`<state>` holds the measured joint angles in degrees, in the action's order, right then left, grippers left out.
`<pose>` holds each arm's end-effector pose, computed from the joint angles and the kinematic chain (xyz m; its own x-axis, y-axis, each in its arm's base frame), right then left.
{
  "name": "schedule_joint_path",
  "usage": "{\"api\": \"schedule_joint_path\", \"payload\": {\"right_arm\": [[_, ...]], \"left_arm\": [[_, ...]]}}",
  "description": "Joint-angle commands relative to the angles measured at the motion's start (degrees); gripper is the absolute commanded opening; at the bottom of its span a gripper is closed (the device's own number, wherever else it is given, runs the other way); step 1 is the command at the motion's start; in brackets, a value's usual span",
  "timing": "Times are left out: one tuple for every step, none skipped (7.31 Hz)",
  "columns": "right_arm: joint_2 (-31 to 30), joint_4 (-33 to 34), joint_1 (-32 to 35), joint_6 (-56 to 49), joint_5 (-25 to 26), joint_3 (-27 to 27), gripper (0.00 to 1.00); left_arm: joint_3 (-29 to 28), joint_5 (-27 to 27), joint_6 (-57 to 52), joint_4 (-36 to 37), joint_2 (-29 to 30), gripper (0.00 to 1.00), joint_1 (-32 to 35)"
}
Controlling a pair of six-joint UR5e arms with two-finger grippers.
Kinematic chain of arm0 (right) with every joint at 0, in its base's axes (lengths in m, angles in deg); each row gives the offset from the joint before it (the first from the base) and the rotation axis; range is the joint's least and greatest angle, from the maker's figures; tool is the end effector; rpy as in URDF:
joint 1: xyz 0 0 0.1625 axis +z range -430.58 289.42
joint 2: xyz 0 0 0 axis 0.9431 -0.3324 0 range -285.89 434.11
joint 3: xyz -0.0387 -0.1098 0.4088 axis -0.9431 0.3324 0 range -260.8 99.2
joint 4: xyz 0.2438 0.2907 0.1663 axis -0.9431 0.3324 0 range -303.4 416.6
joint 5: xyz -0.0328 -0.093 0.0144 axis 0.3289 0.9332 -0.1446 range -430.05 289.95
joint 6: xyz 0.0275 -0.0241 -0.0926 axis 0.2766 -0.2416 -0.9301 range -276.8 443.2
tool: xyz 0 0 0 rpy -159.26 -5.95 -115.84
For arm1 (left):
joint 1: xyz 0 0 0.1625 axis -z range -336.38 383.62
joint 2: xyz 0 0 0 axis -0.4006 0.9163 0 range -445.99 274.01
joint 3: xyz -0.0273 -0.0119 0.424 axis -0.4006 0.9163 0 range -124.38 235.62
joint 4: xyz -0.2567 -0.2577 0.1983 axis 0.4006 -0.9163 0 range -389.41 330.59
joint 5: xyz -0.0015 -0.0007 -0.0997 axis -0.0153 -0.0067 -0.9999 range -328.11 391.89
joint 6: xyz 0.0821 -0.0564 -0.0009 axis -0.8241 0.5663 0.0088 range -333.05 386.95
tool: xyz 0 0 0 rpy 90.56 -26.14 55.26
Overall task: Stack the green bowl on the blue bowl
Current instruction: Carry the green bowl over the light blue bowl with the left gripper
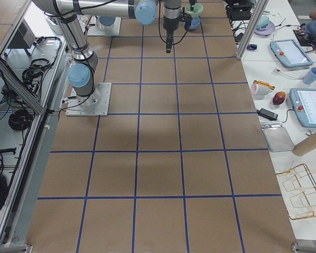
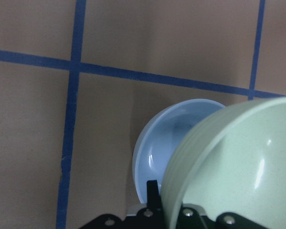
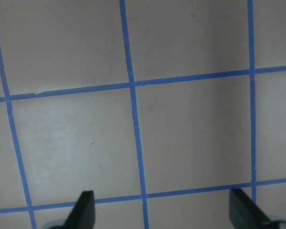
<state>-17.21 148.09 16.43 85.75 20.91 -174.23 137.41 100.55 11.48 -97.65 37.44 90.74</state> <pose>0.1064 -0.4870 0.4724 -0.9952 0.0962 0.0173 0.0964 0.9953 0.0101 0.1092 -0.6951 0.2515 -0.9223 -0.1230 0.3663 -0.1472 0.9883 -0.0388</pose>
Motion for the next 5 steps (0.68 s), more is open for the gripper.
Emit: {"api": "schedule_joint_path", "payload": {"right_arm": [[0.0,0.0,0.0,0.0,0.0,0.0,1.0],[0.0,0.0,0.0,0.0,0.0,0.0,1.0],[0.0,0.0,0.0,0.0,0.0,0.0,1.0],[0.0,0.0,0.0,0.0,0.0,0.0,1.0],[0.0,0.0,0.0,0.0,0.0,0.0,1.0]], "left_arm": [[0.0,-0.1,0.7,0.7,0.8,0.0,0.4],[0.0,-0.1,1.1,0.7,0.8,0.0,0.6],[0.0,0.0,1.1,0.7,0.9,0.01,0.7],[0.1,0.0,1.1,0.7,0.9,0.04,0.8],[0.4,0.0,1.1,0.7,0.9,0.09,1.0]]}}
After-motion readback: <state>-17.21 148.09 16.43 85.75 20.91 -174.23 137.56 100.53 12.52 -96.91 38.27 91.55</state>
